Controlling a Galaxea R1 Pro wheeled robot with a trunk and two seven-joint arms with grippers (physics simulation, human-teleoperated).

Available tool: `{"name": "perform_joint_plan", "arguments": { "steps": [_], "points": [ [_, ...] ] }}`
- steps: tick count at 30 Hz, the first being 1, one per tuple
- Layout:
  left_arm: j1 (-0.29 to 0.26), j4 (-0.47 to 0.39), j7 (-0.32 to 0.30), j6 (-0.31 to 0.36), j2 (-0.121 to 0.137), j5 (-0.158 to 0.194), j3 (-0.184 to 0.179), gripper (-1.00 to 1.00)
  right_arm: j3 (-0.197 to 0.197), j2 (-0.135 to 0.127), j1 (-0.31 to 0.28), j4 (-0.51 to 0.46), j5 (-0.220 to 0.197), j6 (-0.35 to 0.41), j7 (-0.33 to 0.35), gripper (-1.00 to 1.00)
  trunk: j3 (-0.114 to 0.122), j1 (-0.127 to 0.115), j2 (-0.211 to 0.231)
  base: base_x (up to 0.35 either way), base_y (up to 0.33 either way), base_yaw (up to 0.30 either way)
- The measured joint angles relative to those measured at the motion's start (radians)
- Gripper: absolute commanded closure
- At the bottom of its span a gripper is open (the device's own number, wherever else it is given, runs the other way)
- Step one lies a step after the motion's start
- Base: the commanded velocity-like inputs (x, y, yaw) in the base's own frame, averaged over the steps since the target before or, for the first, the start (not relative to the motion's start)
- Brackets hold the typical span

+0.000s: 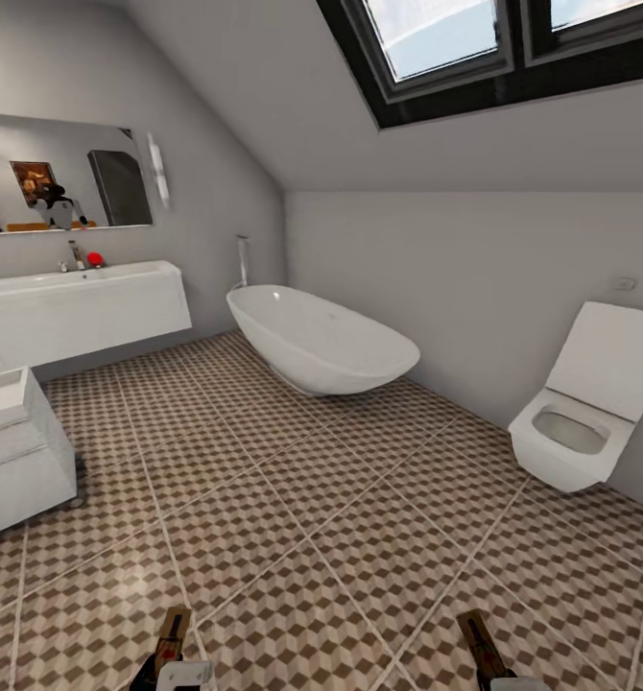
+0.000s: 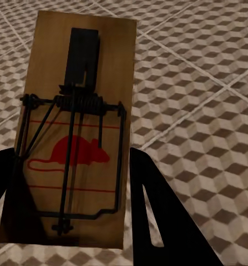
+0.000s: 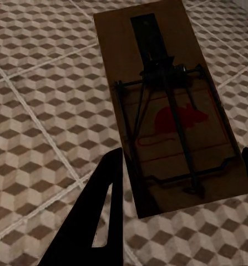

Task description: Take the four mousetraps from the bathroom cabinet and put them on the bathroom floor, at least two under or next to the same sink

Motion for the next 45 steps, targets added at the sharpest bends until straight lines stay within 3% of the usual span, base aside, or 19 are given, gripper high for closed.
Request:
{"name": "perform_joint_plan", "arguments": {
  "steps": [45],
  "points": [
    [0.0,0.0,0.0,0.0,0.0,0.0,0.0,1.0,0.0,0.0,0.0,0.0,0.001,0.001,0.0,1.0,0.0,0.0,0.0,0.332,0.0,0.283]
  ]
}}
